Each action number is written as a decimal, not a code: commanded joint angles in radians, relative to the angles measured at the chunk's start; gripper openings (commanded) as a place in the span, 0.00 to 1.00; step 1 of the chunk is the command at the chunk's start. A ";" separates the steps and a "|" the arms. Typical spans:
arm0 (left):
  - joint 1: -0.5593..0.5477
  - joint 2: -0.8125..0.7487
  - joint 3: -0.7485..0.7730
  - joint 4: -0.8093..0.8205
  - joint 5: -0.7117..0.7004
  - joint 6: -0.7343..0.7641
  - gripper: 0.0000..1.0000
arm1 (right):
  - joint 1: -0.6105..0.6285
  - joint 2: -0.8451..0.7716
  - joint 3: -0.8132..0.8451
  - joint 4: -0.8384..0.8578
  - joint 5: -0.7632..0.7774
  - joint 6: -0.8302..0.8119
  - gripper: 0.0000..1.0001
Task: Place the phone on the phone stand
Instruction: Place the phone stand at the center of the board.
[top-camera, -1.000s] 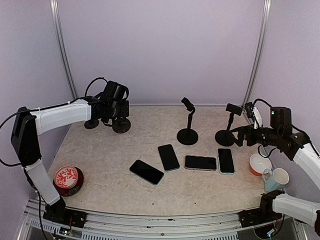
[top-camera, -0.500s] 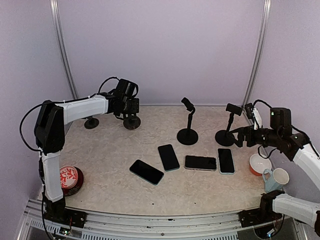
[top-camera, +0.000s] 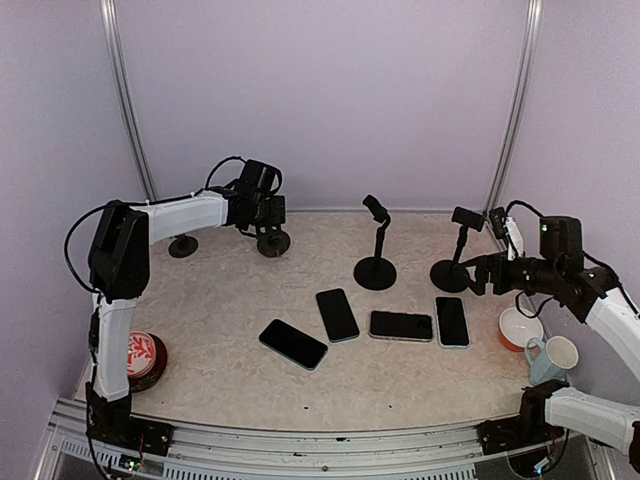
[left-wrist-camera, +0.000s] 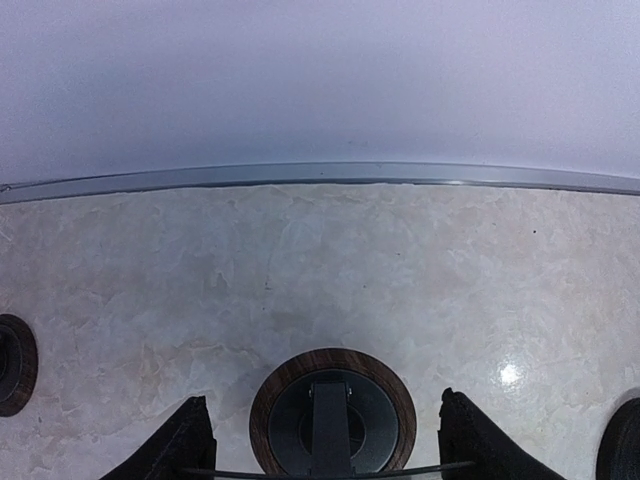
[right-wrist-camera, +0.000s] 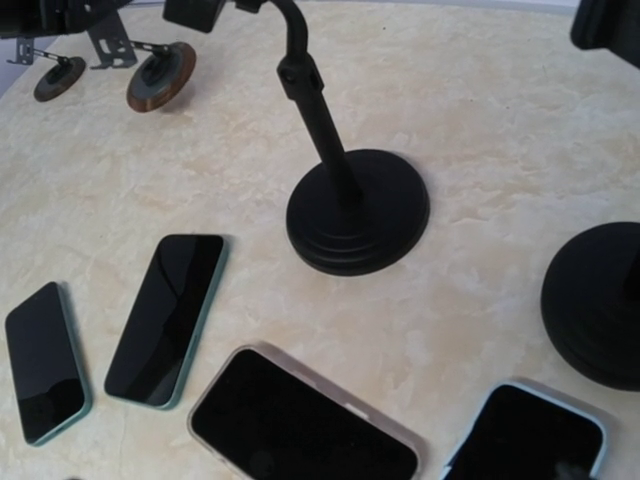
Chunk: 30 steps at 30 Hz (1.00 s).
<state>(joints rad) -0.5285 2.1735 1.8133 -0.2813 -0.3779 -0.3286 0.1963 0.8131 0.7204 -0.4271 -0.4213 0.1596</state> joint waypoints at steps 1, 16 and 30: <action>0.009 0.038 0.058 0.017 -0.031 -0.002 0.56 | 0.011 -0.019 -0.014 -0.010 0.010 0.013 1.00; 0.043 0.067 0.058 0.002 -0.035 0.002 0.57 | 0.010 -0.024 -0.018 -0.015 0.012 0.015 1.00; 0.046 0.087 0.072 -0.005 -0.028 0.006 0.64 | 0.011 -0.028 -0.021 -0.014 0.012 0.017 1.00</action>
<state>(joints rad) -0.4858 2.2429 1.8412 -0.3023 -0.4000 -0.3313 0.1963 0.8013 0.7094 -0.4305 -0.4141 0.1703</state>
